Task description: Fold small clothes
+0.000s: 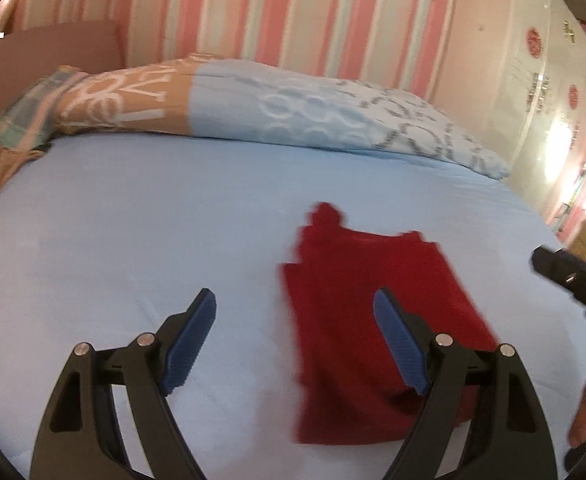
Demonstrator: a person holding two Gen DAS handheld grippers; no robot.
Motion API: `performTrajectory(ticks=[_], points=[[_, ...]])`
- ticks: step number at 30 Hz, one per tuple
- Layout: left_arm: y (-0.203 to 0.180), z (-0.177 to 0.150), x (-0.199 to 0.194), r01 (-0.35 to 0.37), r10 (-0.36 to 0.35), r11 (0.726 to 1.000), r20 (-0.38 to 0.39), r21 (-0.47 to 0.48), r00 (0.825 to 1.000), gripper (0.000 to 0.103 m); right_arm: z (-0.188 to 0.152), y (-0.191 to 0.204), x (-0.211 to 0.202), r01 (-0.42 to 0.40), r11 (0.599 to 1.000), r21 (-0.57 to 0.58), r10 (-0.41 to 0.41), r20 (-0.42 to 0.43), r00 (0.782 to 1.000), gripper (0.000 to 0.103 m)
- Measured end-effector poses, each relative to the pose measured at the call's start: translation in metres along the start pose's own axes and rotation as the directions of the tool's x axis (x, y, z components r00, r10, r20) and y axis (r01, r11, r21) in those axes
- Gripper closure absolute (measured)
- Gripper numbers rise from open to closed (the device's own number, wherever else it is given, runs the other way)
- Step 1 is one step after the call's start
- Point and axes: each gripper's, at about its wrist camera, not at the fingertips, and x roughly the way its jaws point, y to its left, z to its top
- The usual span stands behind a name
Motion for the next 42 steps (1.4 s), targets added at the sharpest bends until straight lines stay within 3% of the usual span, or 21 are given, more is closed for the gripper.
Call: performTrajectory(ticks=[9,10,11,12,13,18,23,25,29,31,32,34,36,38,42], points=[[-0.066,-0.020,0.036,0.077,-0.073,0.997,-0.139,0.023,0.988,0.024,-0.024,-0.039,0.004,0.008,0.999,0.051,-0.006,-0.036,0.999,0.018],[-0.069,-0.023,0.044,0.073,-0.067,0.997,-0.164,0.028,0.984,0.030,-0.027,-0.039,0.004,-0.001,0.999,0.055,0.003,-0.039,0.999,0.018],[-0.071,-0.026,0.056,0.064,-0.055,0.997,-0.203,0.036,0.978,0.046,-0.027,-0.038,0.004,-0.004,0.999,0.054,0.006,-0.040,0.999,0.018],[-0.071,-0.029,0.066,0.046,-0.036,0.998,-0.234,0.040,0.972,0.056,-0.028,-0.037,0.004,-0.009,0.999,0.049,0.011,-0.041,0.999,0.018],[-0.069,-0.031,0.071,0.035,-0.025,0.999,-0.242,0.038,0.970,0.061,-0.030,-0.035,0.005,-0.019,0.999,0.043,0.021,-0.044,0.999,0.018],[-0.062,-0.036,0.068,0.021,-0.007,0.997,-0.207,0.068,0.978,0.080,-0.033,-0.029,0.008,-0.037,0.999,0.025,0.039,-0.048,0.998,0.017],[-0.057,-0.022,0.043,0.020,-0.009,0.995,-0.120,0.097,0.993,0.081,-0.034,-0.026,0.011,-0.038,0.999,0.017,0.039,-0.048,0.998,0.017],[-0.053,-0.015,0.031,0.001,0.010,0.991,-0.083,0.131,0.996,0.081,-0.035,-0.023,0.012,-0.037,0.999,0.004,0.037,-0.044,0.998,0.017],[-0.036,-0.024,0.047,-0.041,0.057,0.987,-0.100,0.157,0.993,0.077,-0.043,-0.012,0.028,-0.031,0.999,-0.020,0.030,-0.065,0.997,0.015],[-0.027,-0.039,0.064,-0.055,0.078,0.976,-0.104,0.210,0.991,0.056,-0.055,-0.005,0.046,-0.034,0.999,-0.038,0.030,-0.115,0.993,0.015],[-0.025,-0.043,0.067,-0.057,0.081,0.975,-0.106,0.213,0.991,0.050,-0.061,-0.002,0.055,-0.037,0.998,-0.049,0.030,-0.142,0.989,0.015],[-0.014,-0.053,0.065,-0.078,0.097,0.978,-0.087,0.196,0.991,0.029,-0.080,0.001,0.071,-0.032,0.996,-0.081,0.015,-0.195,0.981,0.014],[-0.001,-0.060,0.062,-0.084,0.100,0.982,-0.086,0.168,0.991,0.021,-0.091,0.000,0.077,-0.033,0.995,-0.094,0.012,-0.217,0.976,0.011],[0.007,-0.061,0.056,-0.063,0.077,0.986,-0.087,0.153,0.993,0.020,-0.097,-0.004,0.075,-0.042,0.995,-0.090,0.023,-0.209,0.978,0.010],[0.008,-0.042,0.030,-0.013,0.015,0.992,-0.016,0.127,1.000,0.021,-0.087,-0.009,0.060,-0.049,0.995,-0.090,0.033,-0.165,0.986,0.010]])
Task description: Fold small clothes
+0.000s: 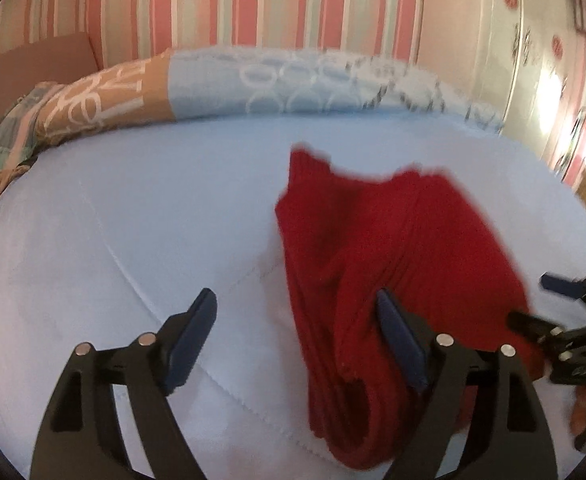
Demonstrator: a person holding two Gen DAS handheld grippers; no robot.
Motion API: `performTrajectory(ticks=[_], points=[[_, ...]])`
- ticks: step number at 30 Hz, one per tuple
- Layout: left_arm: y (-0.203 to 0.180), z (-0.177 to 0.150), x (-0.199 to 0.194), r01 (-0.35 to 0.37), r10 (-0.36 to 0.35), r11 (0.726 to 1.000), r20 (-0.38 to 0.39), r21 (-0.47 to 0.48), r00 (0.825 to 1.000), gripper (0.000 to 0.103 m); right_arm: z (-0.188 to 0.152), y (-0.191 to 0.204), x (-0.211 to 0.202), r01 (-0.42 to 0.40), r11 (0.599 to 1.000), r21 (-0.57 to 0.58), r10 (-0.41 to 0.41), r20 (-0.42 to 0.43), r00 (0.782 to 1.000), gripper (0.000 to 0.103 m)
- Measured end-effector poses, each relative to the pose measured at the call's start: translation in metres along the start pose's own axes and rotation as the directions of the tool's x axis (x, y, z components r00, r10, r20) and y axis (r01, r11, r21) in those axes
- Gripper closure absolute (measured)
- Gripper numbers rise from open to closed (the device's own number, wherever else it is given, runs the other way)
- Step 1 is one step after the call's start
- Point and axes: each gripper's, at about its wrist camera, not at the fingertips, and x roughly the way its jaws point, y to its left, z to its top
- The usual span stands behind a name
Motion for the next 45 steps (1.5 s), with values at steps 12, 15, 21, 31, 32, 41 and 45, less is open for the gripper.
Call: performTrajectory(ticks=[12,15,21,31,32,41,45], points=[[-0.001,0.072,0.057,0.044,-0.042,0.996,-0.027,0.083,0.999,0.019,0.004,-0.006,0.002,-0.025,0.999,0.024,0.025,0.000,1.000,0.010],[-0.006,0.074,0.076,0.097,-0.090,0.991,-0.072,0.095,0.993,0.026,0.005,-0.008,0.006,-0.040,0.999,0.036,0.040,-0.006,0.999,0.009],[-0.009,0.066,0.097,0.130,-0.110,0.983,-0.150,0.128,0.983,0.083,0.007,-0.010,0.008,-0.044,0.998,0.040,0.044,-0.002,0.999,0.007],[-0.011,0.098,0.085,0.104,-0.097,0.985,-0.058,0.135,0.994,0.090,0.006,-0.003,0.016,-0.037,0.999,0.003,0.037,-0.021,0.999,0.008],[-0.014,0.103,0.088,0.094,-0.085,0.982,-0.058,0.162,0.995,0.090,0.006,-0.001,0.018,-0.036,0.999,-0.004,0.036,-0.025,0.999,0.008],[-0.014,0.077,0.138,0.081,-0.038,0.892,-0.104,0.444,0.994,0.082,0.002,0.006,0.028,-0.037,0.999,-0.028,0.035,-0.046,0.998,0.007],[0.015,0.064,0.132,0.099,-0.073,0.944,-0.094,0.316,0.993,0.060,0.003,0.007,0.029,-0.034,0.999,-0.039,0.032,-0.048,0.998,0.007]])
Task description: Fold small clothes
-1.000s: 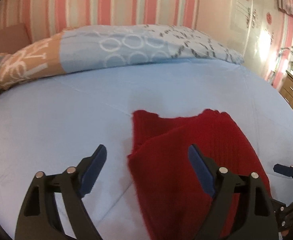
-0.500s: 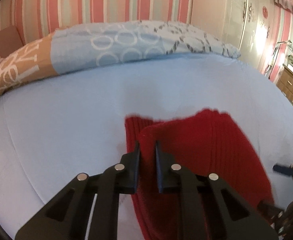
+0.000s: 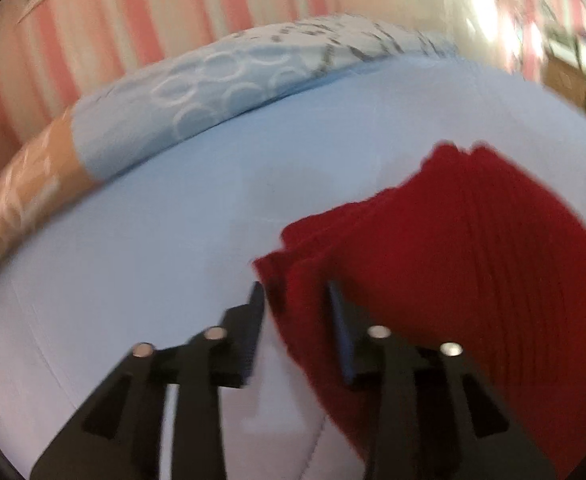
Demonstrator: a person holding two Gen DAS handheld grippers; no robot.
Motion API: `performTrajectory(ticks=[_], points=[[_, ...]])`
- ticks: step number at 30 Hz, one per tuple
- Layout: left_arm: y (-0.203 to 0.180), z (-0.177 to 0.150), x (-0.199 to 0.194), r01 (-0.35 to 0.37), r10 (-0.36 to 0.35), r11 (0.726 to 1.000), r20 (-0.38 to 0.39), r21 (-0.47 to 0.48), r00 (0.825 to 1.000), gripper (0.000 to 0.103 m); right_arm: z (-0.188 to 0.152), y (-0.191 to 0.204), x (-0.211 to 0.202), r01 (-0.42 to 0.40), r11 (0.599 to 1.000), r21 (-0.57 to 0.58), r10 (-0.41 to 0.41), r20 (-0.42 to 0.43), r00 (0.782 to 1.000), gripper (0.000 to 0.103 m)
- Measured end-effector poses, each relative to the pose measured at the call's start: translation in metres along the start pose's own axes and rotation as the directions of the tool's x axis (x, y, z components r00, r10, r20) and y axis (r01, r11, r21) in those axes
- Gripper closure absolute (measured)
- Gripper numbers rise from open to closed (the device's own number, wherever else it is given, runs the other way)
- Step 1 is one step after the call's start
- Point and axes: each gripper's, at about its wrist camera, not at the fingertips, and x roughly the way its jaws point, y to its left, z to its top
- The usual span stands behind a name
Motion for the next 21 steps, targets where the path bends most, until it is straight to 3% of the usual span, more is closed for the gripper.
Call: performTrajectory(ticks=[4,6,8,10,11,13,15,16,19,21], points=[[0.001,-0.003,-0.027,-0.035,0.037,0.998,0.041,-0.055,0.998,0.036,0.001,-0.002,-0.008,0.011,1.000,0.007,-0.011,0.016,1.000,0.006],[-0.005,0.000,-0.046,-0.089,0.092,0.995,0.052,-0.053,0.994,0.029,0.005,-0.006,-0.020,0.030,0.999,0.030,-0.031,0.057,0.998,0.005],[-0.014,0.003,-0.069,-0.099,0.104,0.993,0.085,-0.063,0.991,0.028,0.008,-0.011,-0.030,0.050,0.997,0.055,-0.055,0.096,0.994,0.004],[-0.025,0.005,-0.090,-0.059,0.070,0.993,0.113,-0.105,0.991,0.020,0.014,-0.016,-0.036,0.069,0.993,0.092,-0.080,0.124,0.989,0.003],[-0.033,0.003,-0.097,-0.043,0.054,0.994,0.120,-0.098,0.991,0.019,0.015,-0.018,-0.036,0.065,0.993,0.103,-0.078,0.123,0.989,0.003],[-0.055,-0.007,-0.096,-0.100,0.102,0.995,0.082,-0.026,0.991,0.019,0.018,-0.019,-0.033,0.065,0.991,0.115,-0.078,0.114,0.990,0.003],[-0.065,-0.023,-0.076,-0.161,0.161,0.987,-0.004,0.022,0.987,0.019,0.018,-0.018,-0.030,0.075,0.991,0.114,-0.087,0.108,0.990,0.003],[-0.061,-0.035,-0.067,-0.148,0.148,0.989,-0.043,-0.016,0.988,0.019,0.016,-0.018,-0.029,0.070,0.991,0.117,-0.082,0.103,0.991,0.003],[-0.044,-0.055,-0.064,-0.121,0.117,0.980,-0.037,-0.157,0.992,0.017,0.008,-0.016,-0.021,0.071,0.991,0.113,-0.081,0.083,0.993,0.003],[-0.050,-0.062,-0.064,-0.156,0.156,0.976,-0.010,-0.149,0.988,0.017,0.001,-0.016,-0.014,0.079,0.991,0.104,-0.087,0.073,0.994,0.003]])
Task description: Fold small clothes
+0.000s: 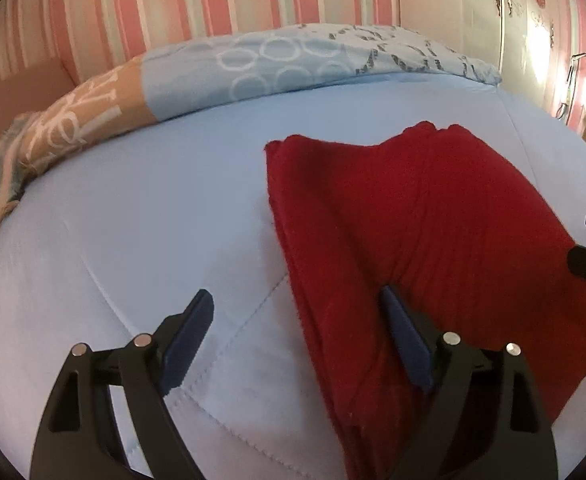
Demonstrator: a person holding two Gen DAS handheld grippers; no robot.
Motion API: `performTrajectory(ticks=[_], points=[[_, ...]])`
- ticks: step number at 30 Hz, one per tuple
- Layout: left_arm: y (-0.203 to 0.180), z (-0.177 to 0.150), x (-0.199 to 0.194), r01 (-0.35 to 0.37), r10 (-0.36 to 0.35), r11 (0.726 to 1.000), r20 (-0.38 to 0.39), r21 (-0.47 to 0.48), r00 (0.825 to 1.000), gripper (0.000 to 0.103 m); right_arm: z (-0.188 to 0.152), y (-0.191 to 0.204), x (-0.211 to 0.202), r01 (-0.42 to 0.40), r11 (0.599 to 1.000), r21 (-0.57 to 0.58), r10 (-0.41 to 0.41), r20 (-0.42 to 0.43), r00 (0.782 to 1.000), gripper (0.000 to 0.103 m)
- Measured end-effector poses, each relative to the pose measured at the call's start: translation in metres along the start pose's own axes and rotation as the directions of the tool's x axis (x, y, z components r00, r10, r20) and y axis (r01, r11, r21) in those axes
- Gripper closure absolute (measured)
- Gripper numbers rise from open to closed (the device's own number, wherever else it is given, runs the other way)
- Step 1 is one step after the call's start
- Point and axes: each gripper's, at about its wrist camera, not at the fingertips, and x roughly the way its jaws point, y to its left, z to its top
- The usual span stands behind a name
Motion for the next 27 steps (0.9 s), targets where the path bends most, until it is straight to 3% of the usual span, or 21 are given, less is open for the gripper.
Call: performTrajectory(ticks=[4,9,15,19,23,27], points=[[-0.004,-0.011,0.001,-0.038,0.038,0.999,0.031,-0.025,0.999,0.011,-0.009,0.007,0.009,0.038,0.998,-0.058,-0.037,0.013,0.999,0.003],[0.012,-0.014,0.010,0.006,-0.006,0.996,0.004,-0.087,1.000,0.003,-0.015,0.010,0.015,0.061,0.992,-0.111,-0.058,0.030,0.998,0.003],[0.026,0.009,-0.006,0.096,-0.099,0.981,-0.010,-0.168,0.995,0.004,0.011,0.001,-0.002,0.035,0.998,-0.044,-0.034,0.020,0.999,0.003],[0.025,0.026,-0.016,0.096,-0.101,0.980,-0.020,-0.177,0.995,0.002,0.034,-0.010,-0.003,-0.014,1.000,0.020,0.014,0.022,1.000,0.003],[0.036,0.030,-0.007,0.160,-0.188,0.939,-0.065,-0.304,0.980,0.002,0.045,-0.019,0.009,-0.091,0.991,0.098,0.094,-0.022,0.995,0.003],[0.041,0.021,0.010,0.241,-0.313,0.887,-0.130,-0.393,0.941,0.002,0.044,-0.030,0.027,-0.170,0.964,0.204,0.190,-0.085,0.978,0.003]])
